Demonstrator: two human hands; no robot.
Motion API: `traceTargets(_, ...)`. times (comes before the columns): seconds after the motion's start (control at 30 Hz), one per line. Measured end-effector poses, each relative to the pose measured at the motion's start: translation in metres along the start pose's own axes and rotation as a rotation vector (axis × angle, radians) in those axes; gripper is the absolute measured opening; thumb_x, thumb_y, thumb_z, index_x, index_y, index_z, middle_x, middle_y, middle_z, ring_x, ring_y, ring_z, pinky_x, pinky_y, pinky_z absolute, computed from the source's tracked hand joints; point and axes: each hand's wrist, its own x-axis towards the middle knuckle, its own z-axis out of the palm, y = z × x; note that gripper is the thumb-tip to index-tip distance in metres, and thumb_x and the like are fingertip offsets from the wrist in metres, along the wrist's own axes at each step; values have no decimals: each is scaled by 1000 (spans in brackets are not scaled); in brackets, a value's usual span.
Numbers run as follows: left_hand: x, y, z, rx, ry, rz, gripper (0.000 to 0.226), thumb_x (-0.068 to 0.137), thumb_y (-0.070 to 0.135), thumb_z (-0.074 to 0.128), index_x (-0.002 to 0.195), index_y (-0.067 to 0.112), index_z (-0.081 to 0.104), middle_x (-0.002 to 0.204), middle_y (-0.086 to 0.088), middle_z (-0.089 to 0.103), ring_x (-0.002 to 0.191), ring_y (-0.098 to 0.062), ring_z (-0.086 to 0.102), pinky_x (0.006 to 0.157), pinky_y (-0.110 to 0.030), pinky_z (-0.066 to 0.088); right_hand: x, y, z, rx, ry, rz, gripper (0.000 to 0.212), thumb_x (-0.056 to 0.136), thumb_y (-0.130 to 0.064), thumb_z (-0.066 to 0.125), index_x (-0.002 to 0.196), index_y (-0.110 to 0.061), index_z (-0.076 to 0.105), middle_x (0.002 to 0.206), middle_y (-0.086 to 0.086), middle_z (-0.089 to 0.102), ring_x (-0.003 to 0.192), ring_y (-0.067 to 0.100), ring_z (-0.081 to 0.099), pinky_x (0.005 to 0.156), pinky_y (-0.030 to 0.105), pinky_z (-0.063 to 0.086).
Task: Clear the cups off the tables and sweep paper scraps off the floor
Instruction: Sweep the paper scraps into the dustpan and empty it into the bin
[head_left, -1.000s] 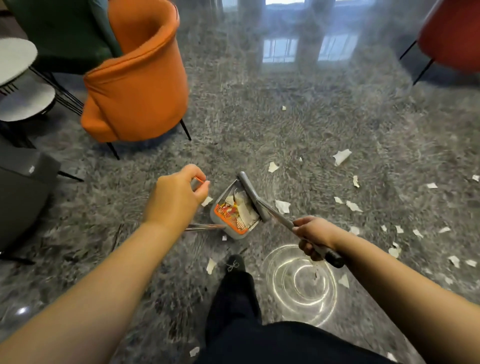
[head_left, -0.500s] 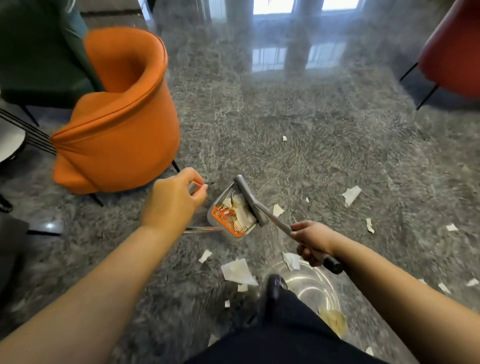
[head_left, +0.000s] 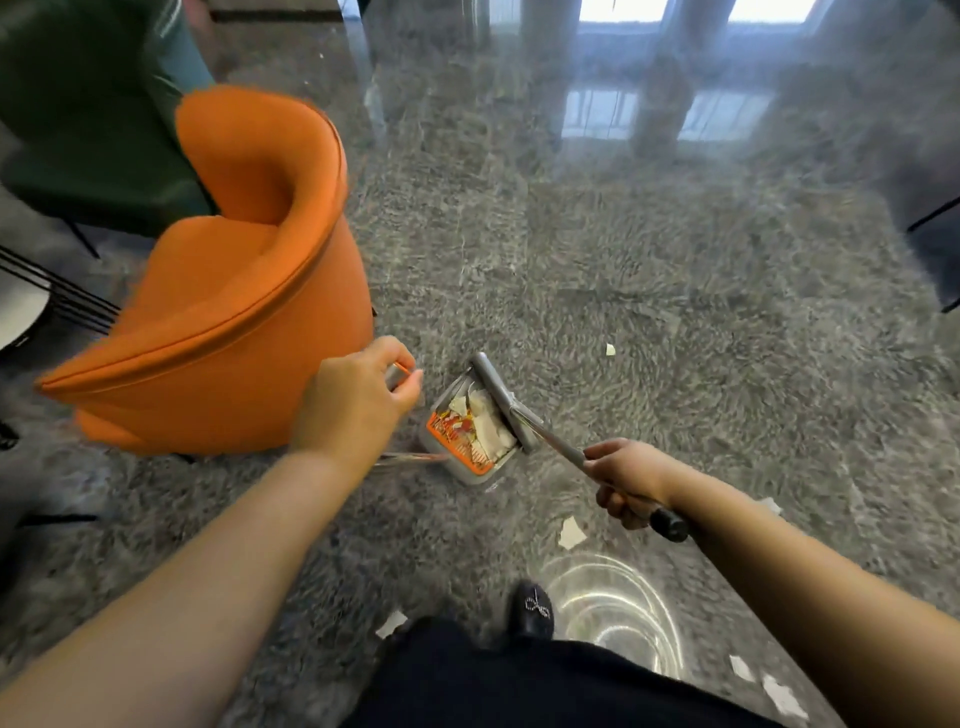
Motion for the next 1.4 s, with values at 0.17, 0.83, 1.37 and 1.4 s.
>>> traceTargets(0.17, 86, 6, 10, 20, 42, 4, 9, 85, 28, 72, 88, 19, 69, 72, -6, 68, 64, -27, 60, 56, -35, 49, 48, -79, -33, -43, -5, -5, 17, 101, -14, 41, 87, -21, 48, 52, 5, 39, 34, 11, 36, 38, 15, 32)
traceTargets(0.83, 500, -60, 61, 57, 38, 12, 9, 85, 35, 70, 81, 30, 63, 58, 15, 50, 49, 2, 39, 44, -15, 25, 279, -420, -104, -37, -8, 24, 18, 101, -15, 42, 117, -20, 50, 49, 3, 39, 29, 9, 36, 38, 12, 32)
traceTargets(1.37, 818, -100, 90, 15, 153, -170, 10, 83, 32, 72, 84, 26, 65, 72, 0, 70, 68, -23, 66, 63, -35, 54, 478, -736, -179, -253, -104, -9, 13, 100, -13, 40, 100, -17, 52, 43, 2, 41, 30, 12, 36, 39, 14, 32)
traceTargets(1.4, 835, -105, 89, 8, 169, -182, 10, 83, 32, 72, 84, 26, 64, 70, 2, 69, 67, -22, 65, 62, -34, 54, 490, -754, -180, -261, -116, -23, 12, 100, -13, 40, 100, -16, 52, 42, 2, 41, 30, 12, 35, 39, 15, 32)
